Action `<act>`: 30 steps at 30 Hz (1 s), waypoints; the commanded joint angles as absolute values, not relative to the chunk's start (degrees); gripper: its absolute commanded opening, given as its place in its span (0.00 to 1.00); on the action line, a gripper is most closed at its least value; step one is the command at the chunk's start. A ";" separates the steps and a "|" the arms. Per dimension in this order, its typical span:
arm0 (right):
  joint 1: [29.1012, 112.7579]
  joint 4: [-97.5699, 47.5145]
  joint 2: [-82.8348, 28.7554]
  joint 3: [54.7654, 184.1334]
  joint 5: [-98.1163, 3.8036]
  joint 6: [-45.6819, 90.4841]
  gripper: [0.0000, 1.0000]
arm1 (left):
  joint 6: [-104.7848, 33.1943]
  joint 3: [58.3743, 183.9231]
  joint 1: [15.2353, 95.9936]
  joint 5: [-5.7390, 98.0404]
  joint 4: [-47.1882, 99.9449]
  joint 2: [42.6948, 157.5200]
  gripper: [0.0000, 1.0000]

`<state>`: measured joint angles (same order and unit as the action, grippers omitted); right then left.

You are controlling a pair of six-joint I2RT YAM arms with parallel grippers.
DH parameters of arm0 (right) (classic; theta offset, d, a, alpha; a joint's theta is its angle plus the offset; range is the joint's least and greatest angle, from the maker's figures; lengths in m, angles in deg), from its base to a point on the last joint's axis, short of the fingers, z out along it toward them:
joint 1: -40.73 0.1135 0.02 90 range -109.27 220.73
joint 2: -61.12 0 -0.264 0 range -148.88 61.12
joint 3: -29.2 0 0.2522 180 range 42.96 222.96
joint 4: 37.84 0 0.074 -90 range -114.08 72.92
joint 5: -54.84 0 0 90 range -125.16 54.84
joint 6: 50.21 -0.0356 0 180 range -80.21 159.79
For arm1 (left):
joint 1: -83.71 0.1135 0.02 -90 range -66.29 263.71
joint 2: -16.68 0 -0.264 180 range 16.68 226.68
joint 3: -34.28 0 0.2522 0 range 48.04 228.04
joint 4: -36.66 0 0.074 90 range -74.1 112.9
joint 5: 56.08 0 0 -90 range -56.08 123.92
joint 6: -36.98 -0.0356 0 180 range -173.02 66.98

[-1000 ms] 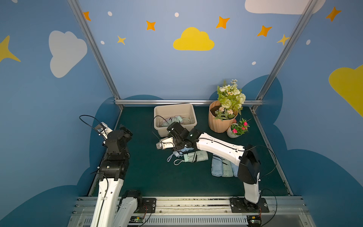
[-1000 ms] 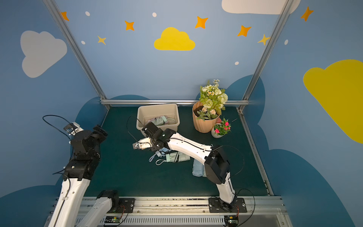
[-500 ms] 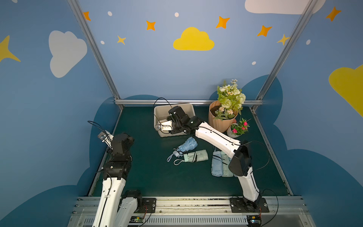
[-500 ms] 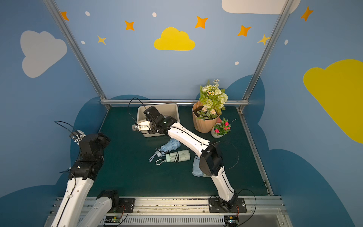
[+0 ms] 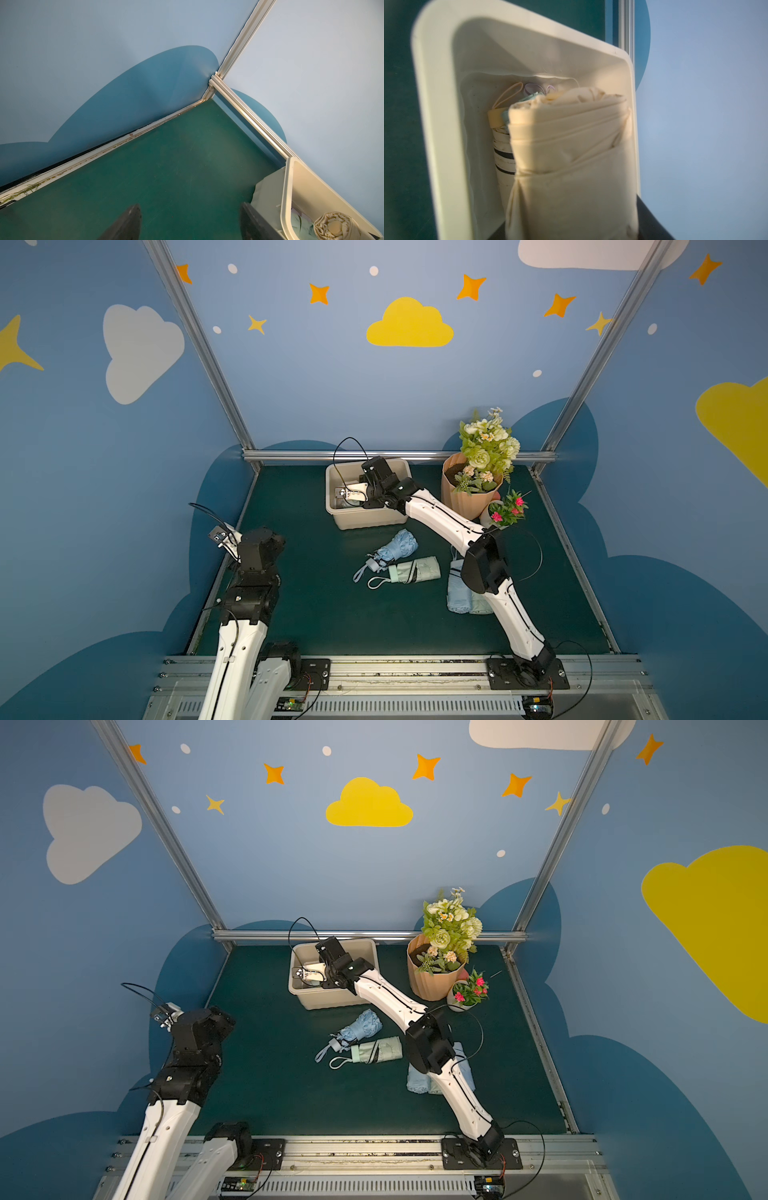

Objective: Put the umbrella into the storage box
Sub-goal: Place the umbrella in the storage box.

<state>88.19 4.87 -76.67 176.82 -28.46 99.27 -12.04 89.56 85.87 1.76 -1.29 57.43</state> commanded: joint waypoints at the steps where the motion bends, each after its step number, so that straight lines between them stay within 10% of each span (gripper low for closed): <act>1: 87.61 0.39 -77.34 179.23 -32.73 96.68 0.55 | -11.19 89.70 86.05 2.87 -0.93 58.37 0.79; 12: 85.59 2.69 -82.88 183.42 -35.83 96.04 0.59 | -9.43 89.70 86.06 2.42 -2.15 58.62 0.79; 21: 85.58 -1.00 -82.02 183.43 -35.17 96.34 0.88 | -9.77 89.90 86.07 2.00 -1.21 58.82 0.79; 30: 86.46 -4.67 -75.81 179.54 -35.87 95.68 0.95 | -16.88 92.27 86.03 0.98 2.94 61.04 0.80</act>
